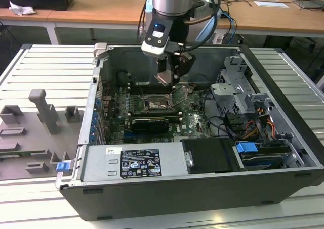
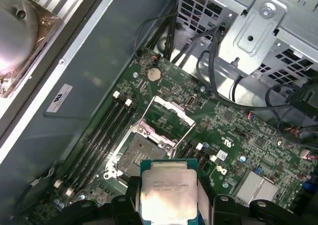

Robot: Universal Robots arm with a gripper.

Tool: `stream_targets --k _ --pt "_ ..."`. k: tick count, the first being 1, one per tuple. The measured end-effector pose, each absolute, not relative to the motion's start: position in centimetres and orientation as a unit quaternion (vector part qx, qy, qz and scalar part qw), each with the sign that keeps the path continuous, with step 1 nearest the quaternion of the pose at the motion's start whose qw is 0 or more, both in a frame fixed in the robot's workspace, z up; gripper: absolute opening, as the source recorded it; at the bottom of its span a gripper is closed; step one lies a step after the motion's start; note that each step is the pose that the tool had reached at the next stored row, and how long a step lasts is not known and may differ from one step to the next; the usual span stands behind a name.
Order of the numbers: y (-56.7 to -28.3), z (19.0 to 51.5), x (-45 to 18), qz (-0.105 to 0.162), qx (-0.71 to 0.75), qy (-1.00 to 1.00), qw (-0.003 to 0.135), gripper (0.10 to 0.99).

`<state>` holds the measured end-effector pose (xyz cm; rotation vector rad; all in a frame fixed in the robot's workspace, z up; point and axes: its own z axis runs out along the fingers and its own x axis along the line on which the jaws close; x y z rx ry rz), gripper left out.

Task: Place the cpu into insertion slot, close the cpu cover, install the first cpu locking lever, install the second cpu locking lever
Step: 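Place the cpu into insertion slot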

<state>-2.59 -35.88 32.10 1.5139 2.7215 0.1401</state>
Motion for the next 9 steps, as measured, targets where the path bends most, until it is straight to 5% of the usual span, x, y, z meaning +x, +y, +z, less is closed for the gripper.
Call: stream_targets --k 9 --pt "-35.88 31.85 -2.59 0.045 0.519 0.854 0.013 0.541"
